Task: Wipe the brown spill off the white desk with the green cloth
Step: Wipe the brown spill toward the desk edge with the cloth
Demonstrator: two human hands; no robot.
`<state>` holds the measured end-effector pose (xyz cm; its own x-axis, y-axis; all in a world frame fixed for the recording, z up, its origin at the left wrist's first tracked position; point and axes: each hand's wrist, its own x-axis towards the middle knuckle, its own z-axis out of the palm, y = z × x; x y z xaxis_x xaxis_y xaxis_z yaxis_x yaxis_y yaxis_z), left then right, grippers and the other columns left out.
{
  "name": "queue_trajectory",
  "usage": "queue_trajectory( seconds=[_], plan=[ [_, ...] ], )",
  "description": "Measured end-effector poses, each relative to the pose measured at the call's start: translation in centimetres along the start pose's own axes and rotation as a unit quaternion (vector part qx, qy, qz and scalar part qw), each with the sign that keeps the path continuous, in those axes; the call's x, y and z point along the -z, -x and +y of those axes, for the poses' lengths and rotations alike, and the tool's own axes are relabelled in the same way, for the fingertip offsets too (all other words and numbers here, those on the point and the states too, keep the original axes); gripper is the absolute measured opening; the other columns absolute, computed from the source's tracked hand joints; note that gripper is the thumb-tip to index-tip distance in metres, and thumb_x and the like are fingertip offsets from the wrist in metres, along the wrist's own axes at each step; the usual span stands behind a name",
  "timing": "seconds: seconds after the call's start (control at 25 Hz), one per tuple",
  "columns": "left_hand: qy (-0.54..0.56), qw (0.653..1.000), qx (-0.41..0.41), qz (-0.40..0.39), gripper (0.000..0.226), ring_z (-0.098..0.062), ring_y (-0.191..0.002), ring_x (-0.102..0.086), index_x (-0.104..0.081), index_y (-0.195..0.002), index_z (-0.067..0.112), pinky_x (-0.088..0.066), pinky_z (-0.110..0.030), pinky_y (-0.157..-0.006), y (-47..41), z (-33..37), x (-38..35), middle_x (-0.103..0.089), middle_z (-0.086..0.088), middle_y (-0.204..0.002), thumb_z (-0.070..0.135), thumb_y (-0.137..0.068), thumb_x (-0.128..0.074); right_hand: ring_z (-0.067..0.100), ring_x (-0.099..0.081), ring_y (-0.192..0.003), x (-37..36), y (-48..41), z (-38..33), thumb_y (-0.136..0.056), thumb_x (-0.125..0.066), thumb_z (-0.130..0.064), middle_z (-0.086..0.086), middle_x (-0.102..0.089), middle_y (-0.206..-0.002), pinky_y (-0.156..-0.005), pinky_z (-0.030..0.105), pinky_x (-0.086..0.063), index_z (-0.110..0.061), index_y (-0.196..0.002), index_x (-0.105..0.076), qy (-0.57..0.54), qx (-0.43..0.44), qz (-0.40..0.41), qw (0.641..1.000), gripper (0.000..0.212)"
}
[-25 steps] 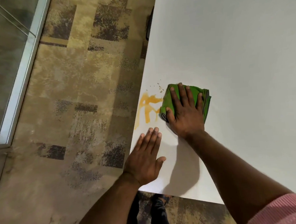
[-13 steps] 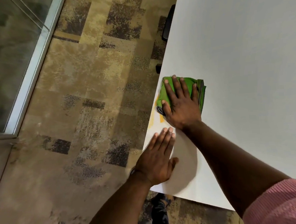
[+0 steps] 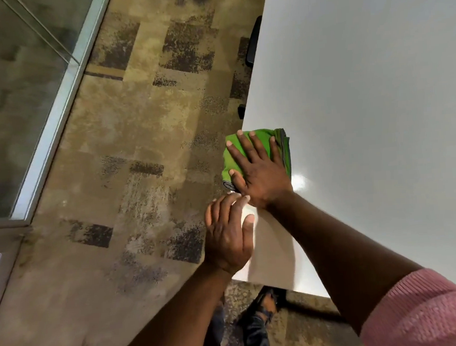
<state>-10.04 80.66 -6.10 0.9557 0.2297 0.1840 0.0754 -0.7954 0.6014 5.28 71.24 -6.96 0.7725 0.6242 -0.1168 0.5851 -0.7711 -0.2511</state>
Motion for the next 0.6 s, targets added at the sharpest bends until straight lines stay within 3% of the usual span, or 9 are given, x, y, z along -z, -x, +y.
queue_trajectory(
  seconds=[0.12,0.24,0.4,0.52,0.6],
  plan=[
    [0.000,0.999,0.046,0.020,0.047,-0.030,-0.145,-0.043,-0.055,-0.142,0.009,-0.034,-0.054,-0.117,-0.2,-0.8,1.0,-0.051,-0.012,-0.152,0.032,-0.106,-0.037,0.027,0.005,-0.163,-0.6,2.8,-2.0,-0.102,-0.008,-0.068,0.001,-0.001,-0.177,-0.126,0.057,0.013,-0.034,-0.167,-0.008,-0.004,0.008,-0.015,1.000,0.074],
    [0.010,0.999,0.033,-0.006,0.052,-0.026,-0.153,-0.032,-0.048,-0.150,0.007,-0.031,-0.053,-0.122,-1.9,0.0,1.2,-0.041,-0.013,-0.162,0.031,-0.106,-0.034,0.024,0.008,-0.162,-1.3,5.7,-3.9,-0.101,-0.029,-0.068,-0.001,0.002,-0.177,-0.128,0.058,0.008,-0.031,-0.167,-0.003,-0.020,0.005,-0.027,0.999,0.080],
    [0.037,0.999,0.025,-0.004,0.053,-0.024,-0.153,-0.034,-0.048,-0.151,0.008,-0.034,-0.052,-0.121,-3.2,2.5,1.2,-0.041,-0.011,-0.162,0.032,-0.106,-0.033,0.020,0.005,-0.163,0.1,8.0,-4.8,-0.101,-0.047,-0.059,-0.001,-0.007,-0.176,-0.129,0.057,0.003,-0.025,-0.168,-0.008,-0.063,0.001,-0.026,0.998,0.085],
    [-0.010,0.998,0.055,-0.011,0.053,-0.026,-0.154,-0.032,-0.048,-0.150,0.005,-0.028,-0.050,-0.124,-3.8,3.5,0.9,-0.040,-0.013,-0.162,0.030,-0.105,-0.038,0.019,-0.004,-0.163,2.0,9.3,-1.6,-0.106,-0.040,-0.041,0.003,-0.016,-0.175,-0.130,0.052,0.003,-0.020,-0.167,-0.020,-0.076,-0.064,0.063,0.993,0.067],
    [-0.093,0.990,0.069,-0.080,0.063,-0.029,-0.157,-0.023,-0.039,-0.155,0.003,-0.019,-0.049,-0.128,-3.8,4.1,0.1,-0.031,-0.015,-0.166,0.039,-0.103,-0.042,0.023,-0.010,-0.162,2.6,10.5,1.4,-0.104,-0.033,-0.033,0.007,-0.017,-0.174,-0.131,0.048,0.001,-0.014,-0.166,-0.023,-0.077,-0.141,0.073,0.984,0.066]
  ],
)
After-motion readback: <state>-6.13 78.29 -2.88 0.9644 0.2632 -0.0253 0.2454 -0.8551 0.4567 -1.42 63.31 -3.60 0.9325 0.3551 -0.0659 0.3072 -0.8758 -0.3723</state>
